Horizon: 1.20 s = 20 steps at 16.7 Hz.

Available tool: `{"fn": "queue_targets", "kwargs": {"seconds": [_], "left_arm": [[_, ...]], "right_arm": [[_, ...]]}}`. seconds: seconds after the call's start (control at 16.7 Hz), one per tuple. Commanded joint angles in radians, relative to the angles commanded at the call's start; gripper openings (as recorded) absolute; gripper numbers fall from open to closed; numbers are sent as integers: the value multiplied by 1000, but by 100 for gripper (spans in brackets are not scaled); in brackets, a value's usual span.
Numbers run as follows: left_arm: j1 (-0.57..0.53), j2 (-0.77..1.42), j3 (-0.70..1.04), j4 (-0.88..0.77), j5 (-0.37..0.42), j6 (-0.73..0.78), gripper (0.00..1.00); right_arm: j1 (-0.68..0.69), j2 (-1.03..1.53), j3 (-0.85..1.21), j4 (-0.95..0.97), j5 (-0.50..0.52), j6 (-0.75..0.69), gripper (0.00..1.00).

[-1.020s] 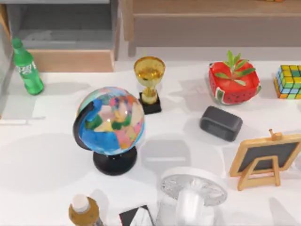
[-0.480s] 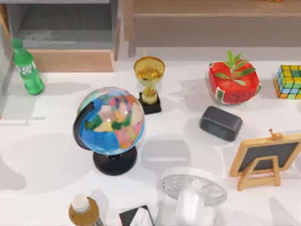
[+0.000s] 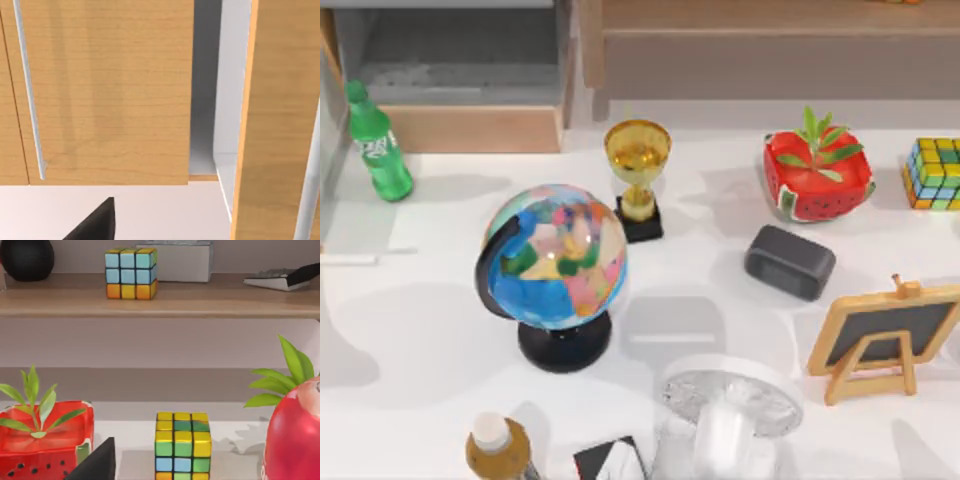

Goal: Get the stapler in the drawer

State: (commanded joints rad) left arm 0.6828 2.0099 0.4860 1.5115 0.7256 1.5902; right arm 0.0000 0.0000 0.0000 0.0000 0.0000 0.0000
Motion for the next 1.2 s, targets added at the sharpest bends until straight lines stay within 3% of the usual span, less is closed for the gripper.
{"fn": "queue_targets", "kwargs": {"seconds": [0.36, 1.14, 1.2], "left_arm": [[-24, 12, 30, -17, -24, -1, 100], [-24, 12, 30, -17, -24, -1, 2], [-24, 12, 30, -17, -24, -1, 0]], "right_arm": [[0, 0, 0, 0, 0, 0, 100], [0, 0, 0, 0, 0, 0, 100], [0, 0, 0, 0, 0, 0, 100]]}}
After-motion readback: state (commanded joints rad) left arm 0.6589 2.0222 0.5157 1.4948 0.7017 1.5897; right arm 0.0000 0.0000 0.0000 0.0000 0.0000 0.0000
